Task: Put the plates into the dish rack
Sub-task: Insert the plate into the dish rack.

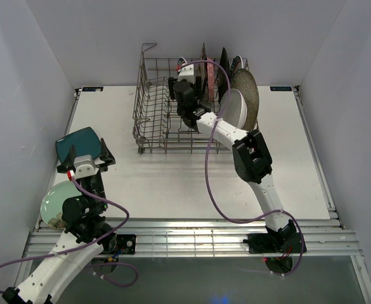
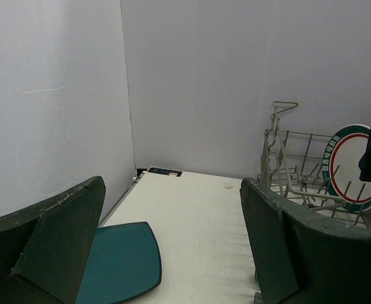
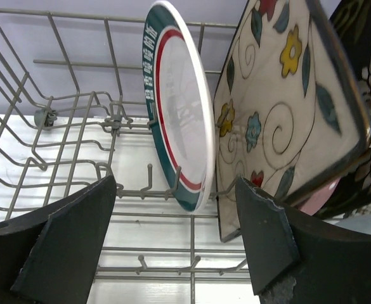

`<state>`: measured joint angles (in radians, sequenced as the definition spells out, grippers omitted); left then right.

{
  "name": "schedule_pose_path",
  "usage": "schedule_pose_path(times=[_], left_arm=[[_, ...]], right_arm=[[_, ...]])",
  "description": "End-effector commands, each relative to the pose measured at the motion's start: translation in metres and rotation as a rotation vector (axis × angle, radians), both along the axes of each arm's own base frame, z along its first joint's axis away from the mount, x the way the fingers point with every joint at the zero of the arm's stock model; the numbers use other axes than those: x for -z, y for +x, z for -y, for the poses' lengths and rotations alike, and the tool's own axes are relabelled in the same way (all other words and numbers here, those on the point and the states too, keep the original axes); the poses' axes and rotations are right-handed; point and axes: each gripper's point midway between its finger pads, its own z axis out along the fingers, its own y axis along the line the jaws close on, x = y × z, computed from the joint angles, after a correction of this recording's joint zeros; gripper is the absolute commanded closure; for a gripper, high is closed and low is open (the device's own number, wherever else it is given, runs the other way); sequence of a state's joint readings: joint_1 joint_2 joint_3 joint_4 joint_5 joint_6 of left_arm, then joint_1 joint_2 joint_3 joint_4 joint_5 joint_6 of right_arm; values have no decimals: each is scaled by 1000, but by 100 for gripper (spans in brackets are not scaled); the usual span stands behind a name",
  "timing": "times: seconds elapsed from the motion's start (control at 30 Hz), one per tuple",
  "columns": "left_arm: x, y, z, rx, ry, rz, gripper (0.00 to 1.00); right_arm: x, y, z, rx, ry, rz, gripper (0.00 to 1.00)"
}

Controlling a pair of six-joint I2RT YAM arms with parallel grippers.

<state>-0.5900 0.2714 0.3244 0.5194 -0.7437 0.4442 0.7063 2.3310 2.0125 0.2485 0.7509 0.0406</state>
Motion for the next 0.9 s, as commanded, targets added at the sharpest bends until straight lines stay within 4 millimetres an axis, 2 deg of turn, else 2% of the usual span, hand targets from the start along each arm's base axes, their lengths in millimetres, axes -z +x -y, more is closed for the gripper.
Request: schedule_pose_path(times=[0.0, 0.3, 0.4, 0.67, 0.77, 0.87], left_arm=[[-9, -1, -1, 1, -2, 12, 2], [-10, -2, -1, 1, -1, 14, 2], [-9, -2, -1, 1, -1, 13, 2], [-10, -2, -2, -1, -1, 14, 2], [-9, -2, -1, 1, 0, 13, 2], [-9, -1, -1, 1, 1, 12, 2]], right_arm=[[-70, 3, 12, -37, 31, 71, 18], [-100, 14, 32, -187, 98, 40, 21], [-103, 17, 39, -205, 102, 40, 21], [-103, 27, 37, -301, 150, 19, 23], [-103, 30, 30, -330, 156, 18, 23], [-110, 34, 25, -351, 170, 29, 24]])
